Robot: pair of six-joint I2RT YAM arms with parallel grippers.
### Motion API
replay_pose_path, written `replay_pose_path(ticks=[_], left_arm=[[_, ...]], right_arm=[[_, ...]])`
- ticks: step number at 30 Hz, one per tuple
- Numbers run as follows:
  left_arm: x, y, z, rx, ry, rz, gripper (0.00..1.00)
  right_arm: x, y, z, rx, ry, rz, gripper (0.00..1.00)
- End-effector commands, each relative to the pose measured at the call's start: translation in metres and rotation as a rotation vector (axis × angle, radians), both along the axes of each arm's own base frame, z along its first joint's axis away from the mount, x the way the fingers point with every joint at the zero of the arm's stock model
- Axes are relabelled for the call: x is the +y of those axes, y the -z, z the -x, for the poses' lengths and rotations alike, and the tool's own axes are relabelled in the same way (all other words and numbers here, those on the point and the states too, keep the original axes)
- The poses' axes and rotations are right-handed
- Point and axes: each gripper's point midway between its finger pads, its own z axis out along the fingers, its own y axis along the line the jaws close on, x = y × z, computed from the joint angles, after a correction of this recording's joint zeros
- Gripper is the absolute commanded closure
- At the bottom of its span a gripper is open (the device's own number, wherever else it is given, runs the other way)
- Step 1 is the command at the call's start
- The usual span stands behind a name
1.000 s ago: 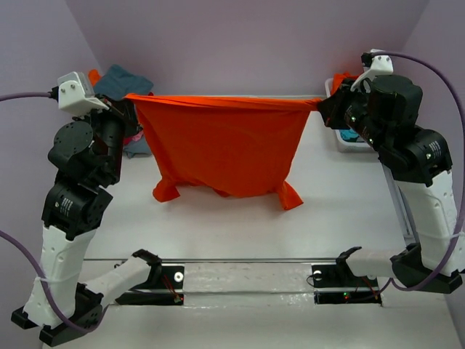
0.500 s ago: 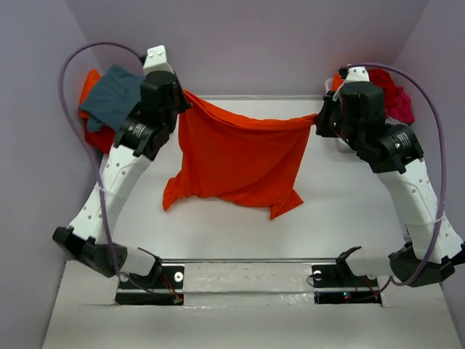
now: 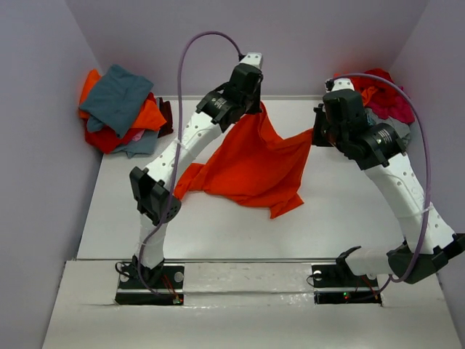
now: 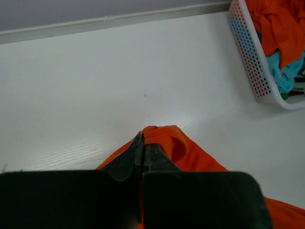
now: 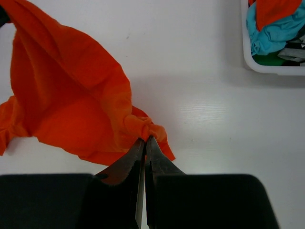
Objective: Fold and stack the t-shirts
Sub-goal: Flatten out the tshirt
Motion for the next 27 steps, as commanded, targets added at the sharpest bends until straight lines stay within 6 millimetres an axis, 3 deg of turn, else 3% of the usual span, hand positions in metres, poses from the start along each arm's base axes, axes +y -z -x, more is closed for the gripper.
replay_pose_path(ticks=[1,7,11,12,13,17,19,20,23,27], left_arm=[[-0.041,-0.014,0.021,-0.018,0.148,0.009,0.95],[-0.091,0.043,0.050,0.079,0.298,-0.060,0.95],[-0.100,0.049,0.058,0.074,0.307,-0.093,0.95],[-0.100,0.048,0.057,0.070,0.306,-0.088,0.95],[-0.100,0.048,0.057,0.070,0.306,-0.088,0.95],[-0.098,0.045,0.055,0.056,0.296,-0.098,0.95],[-0.096,0.044,0.055,0.054,0.290,-0.101,0.95],[-0.095,0.045,0.054,0.053,0.286,-0.104,0.95],[-0.095,0.044,0.055,0.053,0.286,-0.104,0.95],[-0.094,0.037,0.057,0.044,0.293,-0.088,0.95]], right_arm=[[-0.008,0.000,0.003,-0.003,0.033,0.001,0.93],[-0.002,0.010,0.003,0.037,0.009,-0.003,0.93],[0.001,0.015,0.001,0.052,-0.001,0.002,0.91],[0.001,0.016,0.001,0.053,-0.002,0.002,0.83],[0.001,0.016,0.001,0.053,-0.002,0.002,0.83],[0.005,0.015,-0.003,0.053,-0.011,-0.001,0.44],[0.006,0.014,-0.004,0.050,-0.013,-0.003,0.34],[0.006,0.013,-0.006,0.049,-0.010,-0.003,0.23],[0.007,0.010,-0.008,0.038,-0.009,-0.005,0.13],[0.008,0.013,-0.011,0.034,-0.008,-0.009,0.13]])
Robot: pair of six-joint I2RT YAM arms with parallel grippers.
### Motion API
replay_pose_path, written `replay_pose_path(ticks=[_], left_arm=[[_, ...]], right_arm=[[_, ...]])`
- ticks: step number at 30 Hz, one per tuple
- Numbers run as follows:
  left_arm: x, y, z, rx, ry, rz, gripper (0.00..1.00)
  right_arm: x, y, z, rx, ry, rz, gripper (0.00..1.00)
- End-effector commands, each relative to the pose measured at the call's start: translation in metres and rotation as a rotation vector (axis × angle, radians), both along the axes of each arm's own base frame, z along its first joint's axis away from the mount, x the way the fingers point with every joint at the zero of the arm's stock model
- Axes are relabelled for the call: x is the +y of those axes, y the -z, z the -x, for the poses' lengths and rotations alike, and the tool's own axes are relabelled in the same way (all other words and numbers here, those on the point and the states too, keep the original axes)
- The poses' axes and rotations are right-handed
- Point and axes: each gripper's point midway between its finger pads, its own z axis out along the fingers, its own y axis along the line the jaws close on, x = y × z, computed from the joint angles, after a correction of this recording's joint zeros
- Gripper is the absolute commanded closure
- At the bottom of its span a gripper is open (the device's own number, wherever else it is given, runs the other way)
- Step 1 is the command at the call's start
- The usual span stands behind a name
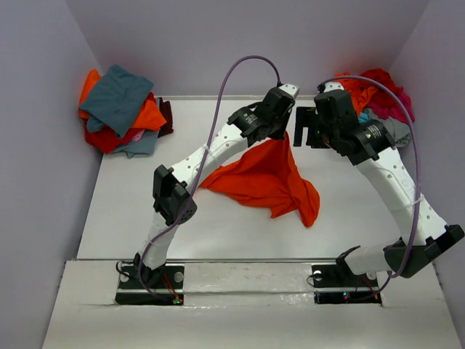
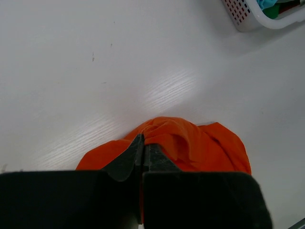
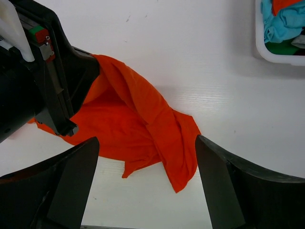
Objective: Fold and stack the t-shirts
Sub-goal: Flatten out the tshirt
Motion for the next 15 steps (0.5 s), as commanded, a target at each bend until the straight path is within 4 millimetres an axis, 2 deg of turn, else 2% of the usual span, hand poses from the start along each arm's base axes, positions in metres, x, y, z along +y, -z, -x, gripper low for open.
replay_pose_path(ticks=[1,3,6,8,10,11,12,14,15], left_arm=[[0.005,-0.039,0.003,-0.066,0.005,0.056,0.95],[0.008,-0.047,0.005,-0.080,0.003,0.064,0.95],[0.017,-0.047,0.001,-0.095,-0.038,0.041,0.95],[0.027,-0.042,-0.003,-0.083,-0.073,0.019,0.94],[0.035,-0.037,-0.003,-0.067,-0.093,0.008,0.89],[0.037,-0.037,-0.003,-0.069,-0.098,0.005,0.81],[0.040,-0.047,-0.002,-0.091,-0.103,0.019,0.60],[0.045,-0.047,0.000,-0.099,-0.109,0.014,0.42],[0.049,-0.050,-0.001,-0.113,-0.121,0.015,0.24]], right_arm=[[0.002,-0.011,-0.009,-0.052,0.007,-0.029,0.14],[0.005,-0.007,-0.011,-0.048,0.003,-0.033,0.15],[0.010,-0.003,-0.015,-0.039,-0.005,-0.047,0.15],[0.013,0.001,-0.017,-0.028,-0.008,-0.052,0.16],[0.015,0.001,-0.018,-0.030,-0.011,-0.060,0.16],[0.015,0.000,-0.018,-0.031,-0.012,-0.060,0.16],[0.015,0.001,-0.018,-0.030,-0.012,-0.059,0.16],[0.014,0.001,-0.018,-0.034,-0.009,-0.054,0.16],[0.014,0.001,-0.018,-0.034,-0.009,-0.052,0.16]])
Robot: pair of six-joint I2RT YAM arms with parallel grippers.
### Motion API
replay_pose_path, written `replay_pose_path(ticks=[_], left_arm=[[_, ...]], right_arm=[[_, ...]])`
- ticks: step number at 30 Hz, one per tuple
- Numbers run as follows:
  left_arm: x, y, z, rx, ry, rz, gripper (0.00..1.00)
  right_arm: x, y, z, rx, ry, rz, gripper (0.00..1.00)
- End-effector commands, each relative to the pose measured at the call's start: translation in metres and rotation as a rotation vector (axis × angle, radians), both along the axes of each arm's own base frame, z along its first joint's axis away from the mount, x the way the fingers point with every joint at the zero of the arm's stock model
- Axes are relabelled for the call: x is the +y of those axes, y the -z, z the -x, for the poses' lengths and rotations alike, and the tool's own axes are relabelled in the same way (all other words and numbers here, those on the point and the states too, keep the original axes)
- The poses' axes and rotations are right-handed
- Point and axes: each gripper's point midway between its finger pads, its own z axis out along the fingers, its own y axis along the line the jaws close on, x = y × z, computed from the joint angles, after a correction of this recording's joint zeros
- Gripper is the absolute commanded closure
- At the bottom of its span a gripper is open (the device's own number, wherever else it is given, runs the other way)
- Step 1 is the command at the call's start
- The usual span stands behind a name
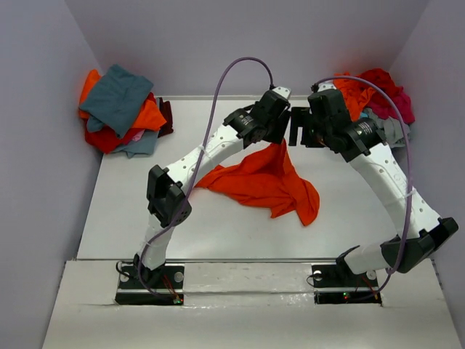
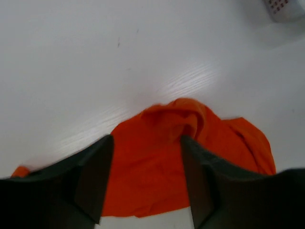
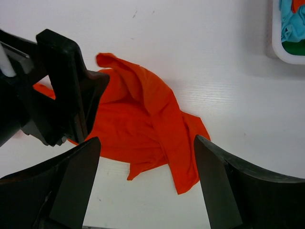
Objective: Fold and stack the t-shirts
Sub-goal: Flatten out the tshirt
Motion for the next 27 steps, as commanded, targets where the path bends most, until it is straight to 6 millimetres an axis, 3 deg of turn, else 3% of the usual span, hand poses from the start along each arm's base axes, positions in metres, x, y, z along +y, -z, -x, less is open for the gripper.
replay_pose_path(ticks=[1,3,8,12,13,18,19,21,22,23,24,26,27], left_arm=[[0.031,-0.068,0.004,-0.136,-0.068,0.080,0.16],[0.038,-0.068,0.001,-0.139,-0.093,0.075,0.02],[0.071,-0.062,-0.013,-0.113,-0.219,0.051,0.01],[0.107,-0.047,-0.025,-0.035,-0.330,0.080,0.01],[0.119,-0.036,-0.028,-0.009,-0.351,0.072,0.01],[0.158,-0.024,-0.030,0.022,-0.421,0.069,0.01],[0.164,-0.011,-0.027,0.053,-0.430,0.057,0.01],[0.174,-0.005,-0.025,0.074,-0.438,0.066,0.01],[0.181,-0.004,-0.023,0.074,-0.449,0.066,0.01],[0.183,-0.002,-0.021,0.076,-0.448,0.063,0.01],[0.187,-0.005,-0.020,0.072,-0.448,0.065,0.01],[0.190,0.002,-0.014,0.092,-0.450,0.048,0.01],[0.193,0.001,-0.010,0.096,-0.449,0.042,0.01]], right_arm=[[0.001,-0.012,-0.008,-0.057,0.008,-0.034,0.16],[0.003,-0.009,-0.009,-0.051,0.006,-0.035,0.16],[0.011,0.004,-0.014,-0.020,-0.010,-0.042,0.16],[0.021,0.030,-0.026,0.064,-0.012,-0.015,0.16],[0.026,0.045,-0.033,0.108,-0.011,-0.001,0.17],[0.050,0.071,-0.064,0.163,-0.039,0.001,0.19],[0.054,0.075,-0.069,0.173,-0.046,0.005,0.20],[0.062,0.090,-0.083,0.205,-0.049,0.026,0.21],[0.067,0.082,-0.093,0.182,-0.060,0.017,0.23],[0.070,0.084,-0.098,0.184,-0.063,0.019,0.24],[0.072,0.098,-0.107,0.211,-0.058,0.028,0.25],[0.081,0.092,-0.116,0.211,-0.071,0.005,0.26],[0.077,0.107,-0.126,0.243,-0.051,0.002,0.27]])
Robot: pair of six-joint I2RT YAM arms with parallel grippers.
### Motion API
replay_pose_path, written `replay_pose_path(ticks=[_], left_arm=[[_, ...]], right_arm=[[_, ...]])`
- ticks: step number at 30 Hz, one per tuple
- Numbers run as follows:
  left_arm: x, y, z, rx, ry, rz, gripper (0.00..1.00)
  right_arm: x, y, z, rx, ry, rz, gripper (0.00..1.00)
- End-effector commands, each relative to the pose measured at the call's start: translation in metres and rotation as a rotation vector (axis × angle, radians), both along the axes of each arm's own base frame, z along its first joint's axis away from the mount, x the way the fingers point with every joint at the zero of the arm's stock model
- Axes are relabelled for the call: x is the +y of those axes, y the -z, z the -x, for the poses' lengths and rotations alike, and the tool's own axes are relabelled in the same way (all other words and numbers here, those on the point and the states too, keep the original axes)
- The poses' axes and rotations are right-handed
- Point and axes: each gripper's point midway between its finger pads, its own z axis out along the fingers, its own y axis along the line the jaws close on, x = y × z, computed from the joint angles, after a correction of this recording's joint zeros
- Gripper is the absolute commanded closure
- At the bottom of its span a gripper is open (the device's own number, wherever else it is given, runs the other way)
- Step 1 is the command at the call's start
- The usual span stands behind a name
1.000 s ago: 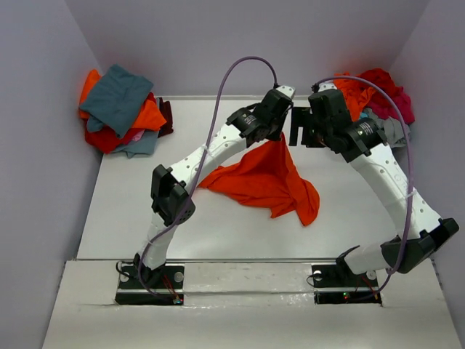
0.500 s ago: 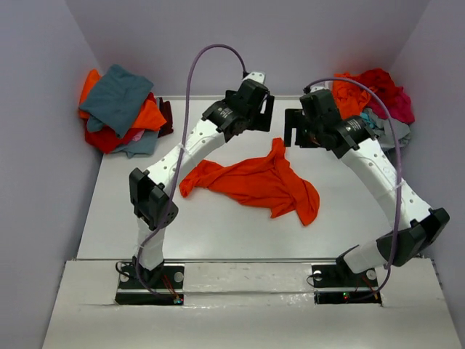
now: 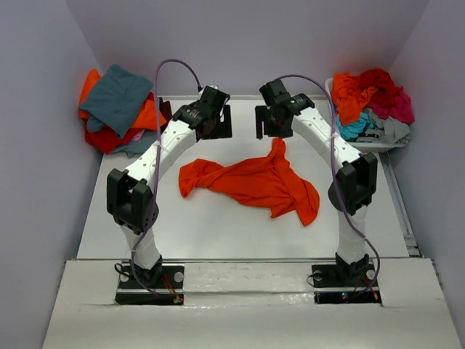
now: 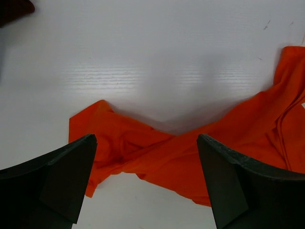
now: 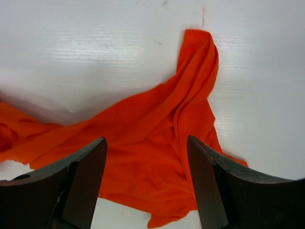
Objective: Fold and stack the t-shirts
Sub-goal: Flatten out the tshirt
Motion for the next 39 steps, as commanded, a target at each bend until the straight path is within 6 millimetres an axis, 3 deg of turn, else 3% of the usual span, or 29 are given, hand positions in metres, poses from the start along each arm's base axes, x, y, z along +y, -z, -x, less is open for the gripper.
replay_pose_path(ticks=[1,7,8,9,10,19,30,39], left_arm=[[0.005,-0.030,0.018,-0.051,0.006,0.053,0.01],[0.021,-0.012,0.039,0.004,-0.005,0.071,0.01],[0.027,0.007,0.049,0.055,-0.009,0.067,0.01],[0.027,0.005,0.050,0.054,-0.005,0.073,0.01],[0.029,0.016,0.056,0.080,-0.006,0.062,0.01],[0.040,0.054,0.099,0.211,0.005,0.078,0.01],[0.070,0.080,0.129,0.281,-0.079,0.066,0.01],[0.080,0.094,0.117,0.307,-0.111,0.104,0.01]], right_arm=[[0.006,-0.022,-0.028,-0.014,0.022,-0.103,0.29],[-0.008,0.010,-0.048,0.072,0.090,-0.175,0.30],[-0.013,0.017,-0.052,0.083,0.100,-0.170,0.30],[-0.013,0.021,-0.053,0.090,0.100,-0.166,0.30],[-0.016,0.029,-0.055,0.103,0.104,-0.164,0.30],[-0.010,0.069,-0.053,0.176,0.090,-0.168,0.31],[-0.005,0.069,-0.050,0.182,0.064,-0.190,0.32],[-0.009,0.063,-0.044,0.170,0.064,-0.186,0.32]])
